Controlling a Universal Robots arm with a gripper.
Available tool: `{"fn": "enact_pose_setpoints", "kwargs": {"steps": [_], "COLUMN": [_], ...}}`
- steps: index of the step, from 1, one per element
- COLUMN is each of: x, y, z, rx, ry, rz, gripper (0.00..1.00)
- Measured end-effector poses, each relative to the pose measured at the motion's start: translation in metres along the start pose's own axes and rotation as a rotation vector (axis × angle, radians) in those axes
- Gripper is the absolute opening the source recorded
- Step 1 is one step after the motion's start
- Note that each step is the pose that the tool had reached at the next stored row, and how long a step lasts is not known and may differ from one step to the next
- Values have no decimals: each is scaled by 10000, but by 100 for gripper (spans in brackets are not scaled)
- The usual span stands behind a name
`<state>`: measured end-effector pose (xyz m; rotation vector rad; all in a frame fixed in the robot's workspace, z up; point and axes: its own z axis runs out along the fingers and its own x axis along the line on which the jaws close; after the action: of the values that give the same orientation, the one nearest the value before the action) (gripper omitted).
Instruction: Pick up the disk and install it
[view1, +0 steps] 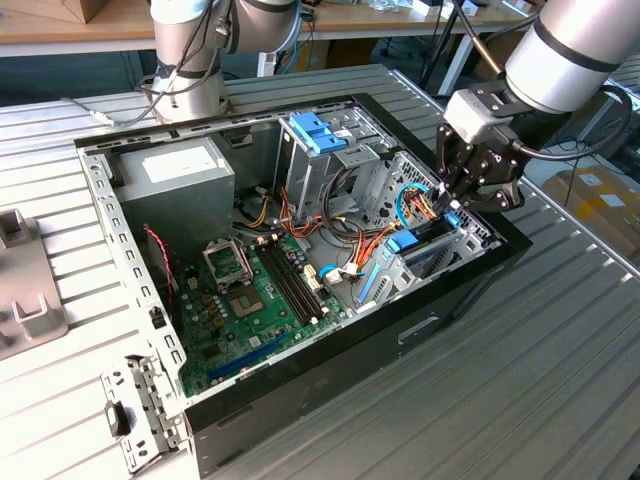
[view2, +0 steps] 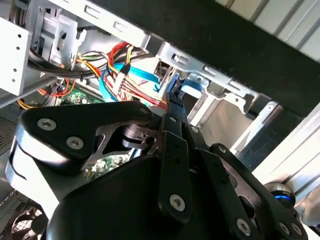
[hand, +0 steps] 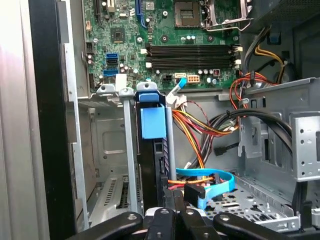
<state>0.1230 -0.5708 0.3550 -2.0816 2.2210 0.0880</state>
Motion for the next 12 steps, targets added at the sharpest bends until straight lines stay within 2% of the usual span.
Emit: {"fn": "enact_pose_setpoints", "kwargs": {"steps": [2, 7, 9, 12], "x": [-9, -28, -31, -31], "y": [-73, -160, -188, -191], "z": [-38, -159, -169, -167], "rx": [-6, -12, -18, -19], "ry": [-18, -46, -44, -47], "rz": [1, 2, 2, 4], "gripper": [11, 11, 11, 11]}}
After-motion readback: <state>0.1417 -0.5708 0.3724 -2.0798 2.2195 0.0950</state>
